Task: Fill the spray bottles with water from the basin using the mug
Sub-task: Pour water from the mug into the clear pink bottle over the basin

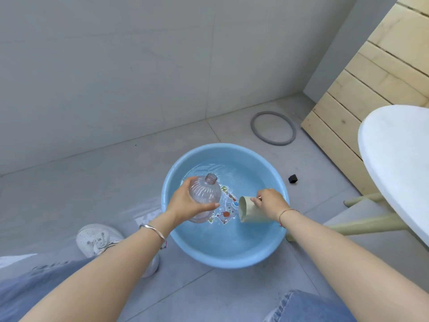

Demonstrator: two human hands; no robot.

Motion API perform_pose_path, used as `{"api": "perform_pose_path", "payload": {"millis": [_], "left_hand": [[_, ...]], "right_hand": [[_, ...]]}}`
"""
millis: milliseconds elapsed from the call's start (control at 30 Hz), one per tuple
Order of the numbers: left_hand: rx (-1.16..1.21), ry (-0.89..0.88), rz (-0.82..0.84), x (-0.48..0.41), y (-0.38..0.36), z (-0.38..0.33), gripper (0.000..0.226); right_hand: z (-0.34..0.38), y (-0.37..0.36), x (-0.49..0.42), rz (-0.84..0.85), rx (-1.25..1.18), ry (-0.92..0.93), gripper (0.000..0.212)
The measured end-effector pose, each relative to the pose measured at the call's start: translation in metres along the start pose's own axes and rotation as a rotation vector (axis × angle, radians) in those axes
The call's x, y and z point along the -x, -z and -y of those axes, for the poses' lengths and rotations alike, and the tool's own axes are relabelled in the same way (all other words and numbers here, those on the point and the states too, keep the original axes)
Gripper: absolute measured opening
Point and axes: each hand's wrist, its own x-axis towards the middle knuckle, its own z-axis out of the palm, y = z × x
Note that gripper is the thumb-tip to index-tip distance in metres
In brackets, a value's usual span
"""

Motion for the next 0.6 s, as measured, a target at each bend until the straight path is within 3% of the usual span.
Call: {"api": "perform_pose_path", "payload": {"millis": [400, 600], "left_hand": [[-0.01, -0.001, -0.003, -0.006, 0.008, 0.013, 0.096], [0.001, -0.017, -0.029, -0.001, 0.016, 0.013, 0.093]], "right_hand": [[0.015, -0.032, 0.002, 0.07, -0.121, -0.048, 0.033], [0.013, -0.024, 0.012, 0.07, -0.607, -0.128, 0.033]]}}
